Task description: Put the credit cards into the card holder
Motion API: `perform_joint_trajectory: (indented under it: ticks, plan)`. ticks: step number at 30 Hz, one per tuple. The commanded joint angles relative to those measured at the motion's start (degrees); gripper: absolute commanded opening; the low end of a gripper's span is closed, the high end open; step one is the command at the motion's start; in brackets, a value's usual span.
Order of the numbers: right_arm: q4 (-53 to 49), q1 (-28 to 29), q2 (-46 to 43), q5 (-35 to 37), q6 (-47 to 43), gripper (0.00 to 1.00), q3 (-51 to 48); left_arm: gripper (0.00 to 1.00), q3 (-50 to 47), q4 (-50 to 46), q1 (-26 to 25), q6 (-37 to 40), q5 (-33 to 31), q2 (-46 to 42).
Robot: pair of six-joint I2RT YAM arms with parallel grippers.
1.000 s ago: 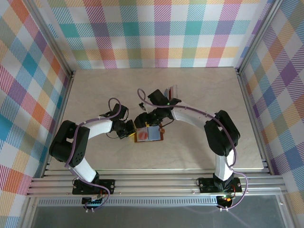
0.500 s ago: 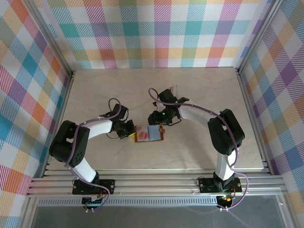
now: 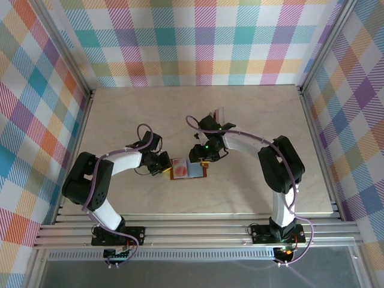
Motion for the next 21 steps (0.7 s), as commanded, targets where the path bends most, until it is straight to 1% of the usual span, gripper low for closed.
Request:
perform_joint_trajectory:
  ticks: [1, 7, 17, 20, 21]
  plan:
    - [-2.5, 0.8, 1.9, -1.4, -1.8, 0.53, 2.3, 0.08, -1.8, 0.8, -0.6, -0.5, 1.4, 3.7]
    - [-3.9, 1.3, 2.8, -1.1, -2.3, 0.53, 3.4, 0.08, -1.8, 1.0, -0.7, -0.5, 1.3, 3.8]
    - [-2.7, 1.3, 5.5, -7.1, -2.3, 0.54, 4.7, 0.08, -1.7, 1.5, -1.2, -1.0, 1.5, 4.9]
    - [-2.6, 1.3, 5.5, -7.3, -2.1, 0.52, 5.2, 0.08, -1.6, 1.5, -1.3, -1.0, 1.5, 5.0]
    - [-2.4, 1.3, 4.6, -5.8, -2.2, 0.52, 4.9, 0.08, -1.6, 1.5, -1.3, -1.0, 1.5, 4.9]
